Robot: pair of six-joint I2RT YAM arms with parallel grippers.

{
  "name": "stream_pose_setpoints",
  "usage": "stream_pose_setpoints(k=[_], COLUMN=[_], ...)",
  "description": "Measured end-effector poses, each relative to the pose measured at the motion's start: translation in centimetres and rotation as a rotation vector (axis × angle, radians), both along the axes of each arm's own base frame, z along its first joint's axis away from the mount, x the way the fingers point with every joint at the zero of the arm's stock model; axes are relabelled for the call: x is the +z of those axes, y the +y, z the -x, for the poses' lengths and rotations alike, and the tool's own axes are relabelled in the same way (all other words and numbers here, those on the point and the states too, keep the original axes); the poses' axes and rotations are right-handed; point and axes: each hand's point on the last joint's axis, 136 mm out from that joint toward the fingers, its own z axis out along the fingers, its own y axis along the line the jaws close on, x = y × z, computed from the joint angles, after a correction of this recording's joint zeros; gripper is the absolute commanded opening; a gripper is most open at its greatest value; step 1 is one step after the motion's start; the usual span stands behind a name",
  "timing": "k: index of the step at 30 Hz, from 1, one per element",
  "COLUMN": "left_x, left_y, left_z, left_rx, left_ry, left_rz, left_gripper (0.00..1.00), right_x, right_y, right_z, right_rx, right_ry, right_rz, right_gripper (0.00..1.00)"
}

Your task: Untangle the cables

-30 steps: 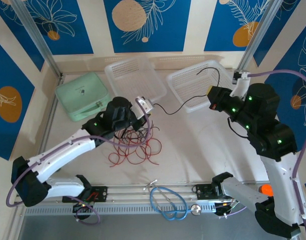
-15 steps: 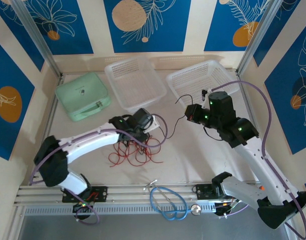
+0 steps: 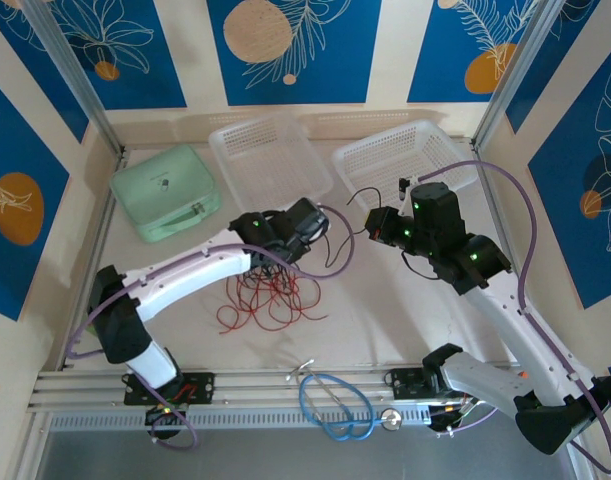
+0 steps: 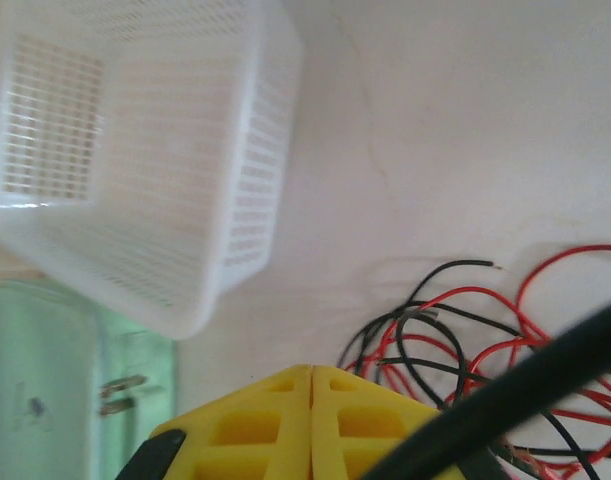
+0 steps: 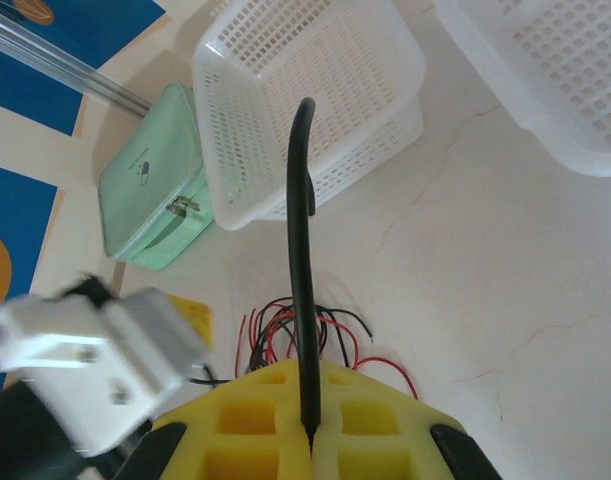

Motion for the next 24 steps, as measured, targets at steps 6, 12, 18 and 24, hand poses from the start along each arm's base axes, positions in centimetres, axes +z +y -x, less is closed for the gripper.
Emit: stream_pose_setpoints(k=[6, 12, 18, 24], left_x=[2.6, 2.7, -1.2, -5.6], left_y=[3.0, 3.7, 1.2, -2.8], left_z=[0.4, 1.1, 2.1, 2.8], left_rx=[0.04, 0.033, -0.035, -0.083], left_ry=[-0.039, -0.017, 0.087, 0.173], left_rz=[-0.103, -0.112, -0.023, 0.165], left_gripper=[0.0, 0.09, 0.63, 0.77], right_x=[0.0, 0.5, 1.1, 3.3], right_y=[-0.1, -0.4, -1.3, -3.9], right_z=[0.0, 0.1, 0.2, -0.3], right_rx=[-0.006, -0.015, -0.046, -0.12], right_ry=[-0.002, -0.018, -0.043, -0.091], right_rz=[0.001, -0.002, 0.008, 0.023], right_gripper=[0.0, 0.0, 0.0, 0.0])
